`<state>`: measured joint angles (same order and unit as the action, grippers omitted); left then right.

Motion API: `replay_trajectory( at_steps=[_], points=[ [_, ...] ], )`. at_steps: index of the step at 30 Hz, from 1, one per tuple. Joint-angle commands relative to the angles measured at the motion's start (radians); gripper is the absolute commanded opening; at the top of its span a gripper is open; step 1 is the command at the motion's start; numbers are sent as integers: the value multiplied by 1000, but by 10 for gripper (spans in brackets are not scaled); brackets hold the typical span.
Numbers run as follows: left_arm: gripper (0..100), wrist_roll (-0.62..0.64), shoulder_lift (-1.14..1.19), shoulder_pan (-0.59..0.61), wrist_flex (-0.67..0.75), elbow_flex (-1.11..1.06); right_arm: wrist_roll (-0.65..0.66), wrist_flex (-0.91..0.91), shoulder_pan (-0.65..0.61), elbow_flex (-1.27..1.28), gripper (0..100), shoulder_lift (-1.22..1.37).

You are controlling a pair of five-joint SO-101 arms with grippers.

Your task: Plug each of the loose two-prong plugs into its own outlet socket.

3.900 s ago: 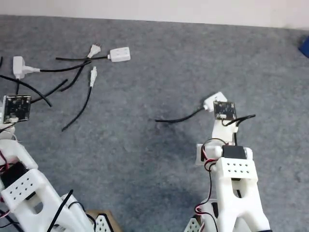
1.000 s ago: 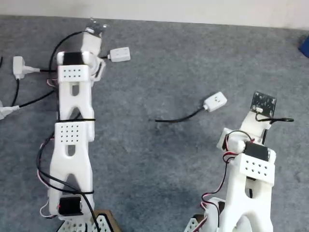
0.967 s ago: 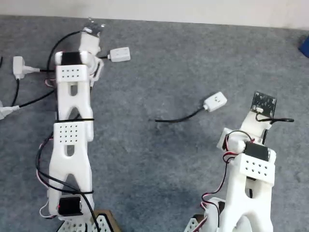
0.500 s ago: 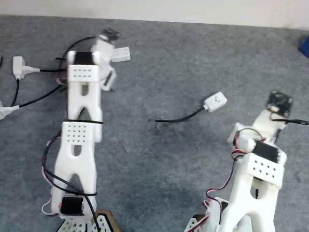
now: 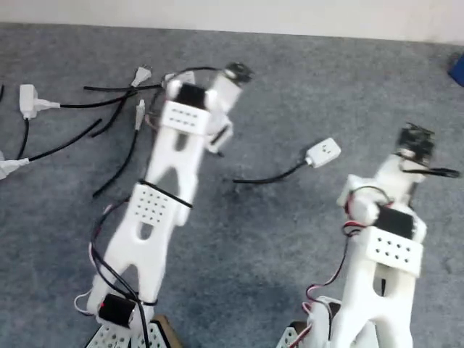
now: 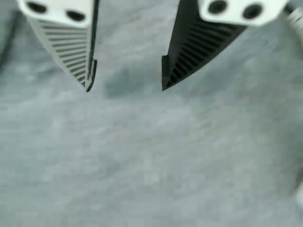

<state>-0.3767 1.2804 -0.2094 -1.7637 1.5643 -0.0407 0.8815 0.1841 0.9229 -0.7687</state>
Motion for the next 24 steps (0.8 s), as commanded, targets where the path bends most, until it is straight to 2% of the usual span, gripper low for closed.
replay_trajectory(
  at_steps=[1, 6, 10, 14, 18, 24],
  points=[
    [229, 63, -87, -82, -12, 10, -2, -19, -147, 8, 358, 1],
    [228, 100, -91, -16, -8, 13, -8, -70, -269, 65, 358, 2],
    [228, 112, -84, 74, 77, 4, -8, -189, -223, 162, 358, 2],
    [231, 204, -56, 142, 115, 12, -8, -248, -154, 209, 358, 2],
    [231, 207, -2, 150, 192, 12, -8, -351, -131, 265, 358, 2],
    [231, 206, 36, 114, 189, 12, -3, -395, -177, 302, 358, 1]
  ],
)
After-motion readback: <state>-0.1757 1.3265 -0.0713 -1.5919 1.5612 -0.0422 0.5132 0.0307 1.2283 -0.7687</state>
